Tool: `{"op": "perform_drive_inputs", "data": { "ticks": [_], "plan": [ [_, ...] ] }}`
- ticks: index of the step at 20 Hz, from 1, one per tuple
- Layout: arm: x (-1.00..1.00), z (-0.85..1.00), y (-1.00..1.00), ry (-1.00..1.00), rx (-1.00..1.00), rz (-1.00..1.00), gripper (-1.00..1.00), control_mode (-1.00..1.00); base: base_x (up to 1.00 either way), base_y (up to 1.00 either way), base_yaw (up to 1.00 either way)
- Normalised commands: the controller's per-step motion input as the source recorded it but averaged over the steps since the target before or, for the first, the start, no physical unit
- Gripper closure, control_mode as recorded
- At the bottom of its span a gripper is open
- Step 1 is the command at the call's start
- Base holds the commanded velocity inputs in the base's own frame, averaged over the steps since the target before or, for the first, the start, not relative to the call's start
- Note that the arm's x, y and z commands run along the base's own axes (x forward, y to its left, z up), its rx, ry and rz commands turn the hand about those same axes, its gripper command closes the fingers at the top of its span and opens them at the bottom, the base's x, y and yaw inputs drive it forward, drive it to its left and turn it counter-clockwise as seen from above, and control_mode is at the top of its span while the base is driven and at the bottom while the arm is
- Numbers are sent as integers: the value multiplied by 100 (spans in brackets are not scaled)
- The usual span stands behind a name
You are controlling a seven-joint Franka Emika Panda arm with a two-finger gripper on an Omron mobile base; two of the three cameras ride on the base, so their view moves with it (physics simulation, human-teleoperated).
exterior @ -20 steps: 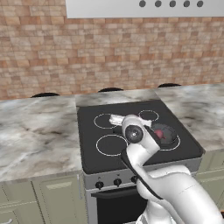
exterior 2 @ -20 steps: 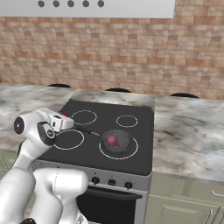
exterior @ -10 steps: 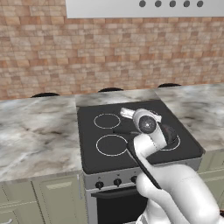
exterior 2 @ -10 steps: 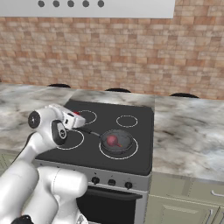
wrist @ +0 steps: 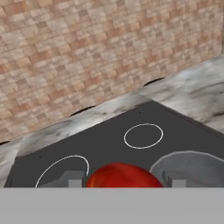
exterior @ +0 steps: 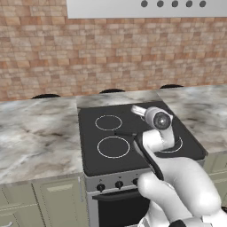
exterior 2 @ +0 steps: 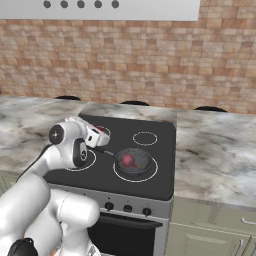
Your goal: Place the pan on the front right burner on the stove. Then place the tomato and the onion in the pan and turn on the front right burner.
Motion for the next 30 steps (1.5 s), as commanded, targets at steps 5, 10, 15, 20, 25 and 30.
{"op": "perform_drive_inputs", "data": {
  "ticks": [5, 10, 15, 20, 25, 30],
  "plan": [
    [3, 0, -36, 2, 7, -1, 100, -100, 0, 0, 0],
    [0, 0, -36, 8, 8, -1, 100, -100, 0, 0, 0],
    [0, -1, -33, 13, 7, -1, 100, -100, 0, 0, 0],
    [0, -9, -26, 13, 5, 0, 100, -100, 0, 0, 0],
    [0, -18, -21, 11, 2, -1, 100, -100, 0, 0, 0],
    [0, -33, -15, 9, 0, -3, 100, -100, 0, 0, 0]
  ]
}}
